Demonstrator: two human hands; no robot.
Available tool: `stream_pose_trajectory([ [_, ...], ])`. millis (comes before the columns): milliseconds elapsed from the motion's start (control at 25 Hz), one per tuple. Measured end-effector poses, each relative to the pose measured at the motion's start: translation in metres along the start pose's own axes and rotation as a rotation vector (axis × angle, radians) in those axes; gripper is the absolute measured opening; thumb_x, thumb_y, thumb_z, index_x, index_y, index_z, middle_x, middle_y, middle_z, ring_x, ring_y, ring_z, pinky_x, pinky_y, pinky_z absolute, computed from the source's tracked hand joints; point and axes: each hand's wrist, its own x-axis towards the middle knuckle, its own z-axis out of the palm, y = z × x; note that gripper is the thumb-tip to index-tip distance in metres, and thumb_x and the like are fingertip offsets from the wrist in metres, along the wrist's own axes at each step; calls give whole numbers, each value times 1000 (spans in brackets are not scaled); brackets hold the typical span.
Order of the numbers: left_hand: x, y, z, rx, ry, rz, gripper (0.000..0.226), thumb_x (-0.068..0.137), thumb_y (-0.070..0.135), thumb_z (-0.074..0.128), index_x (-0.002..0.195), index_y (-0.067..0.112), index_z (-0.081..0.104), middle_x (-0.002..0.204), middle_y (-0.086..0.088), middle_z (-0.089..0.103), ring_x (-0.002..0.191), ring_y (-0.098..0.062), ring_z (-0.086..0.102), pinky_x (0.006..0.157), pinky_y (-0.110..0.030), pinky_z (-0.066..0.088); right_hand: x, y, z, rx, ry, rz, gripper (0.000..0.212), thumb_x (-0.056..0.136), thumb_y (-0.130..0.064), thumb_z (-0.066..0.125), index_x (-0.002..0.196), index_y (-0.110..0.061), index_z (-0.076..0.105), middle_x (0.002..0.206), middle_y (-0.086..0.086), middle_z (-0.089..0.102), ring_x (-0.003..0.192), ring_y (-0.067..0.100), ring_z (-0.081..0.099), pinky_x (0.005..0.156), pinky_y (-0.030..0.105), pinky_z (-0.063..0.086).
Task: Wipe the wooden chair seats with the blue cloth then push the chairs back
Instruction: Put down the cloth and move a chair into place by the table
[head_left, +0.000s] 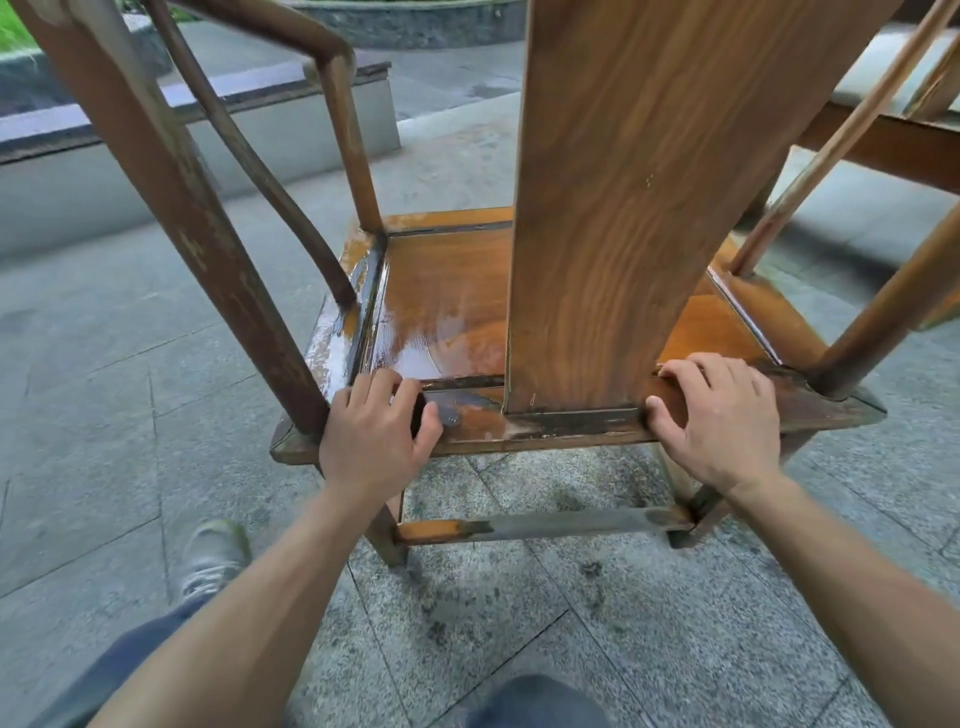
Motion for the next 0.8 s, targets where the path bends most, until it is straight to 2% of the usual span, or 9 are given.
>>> stream_pose_trajectory([
  [120,-1,9,2,-28,15,-64,35,98,33,41,97,10,67,97,-8,67,85,-28,59,70,-38,43,1,2,-2,-7,2,0,44,86,-51,44,108,-18,63,112,5,64,103,30,57,90,44,39],
  [360,14,-7,18,-70,71,5,35,95,29,42,92,9,71,95,-8,71,84,-28,66,69,-37,49,10,-2,3,-19,12,-8,46,86,-52,45,106,-17,66,111,5,67,103,30,61,88,45,41],
  [560,67,-32,53,-112,98,119,40,96,28,39,92,7,72,95,-9,72,87,-28,67,72,-37,50,35,-12,20,-49,38,82,46,87,-51,44,108,-18,67,114,4,69,105,29,61,89,46,41],
  [800,156,-44,122,-227,95,274,40,98,29,35,89,10,70,90,-5,69,81,-27,65,60,-34,47,68,-13,44,-147,68,216,45,87,-52,43,109,-19,64,112,3,67,104,28,59,88,44,39],
])
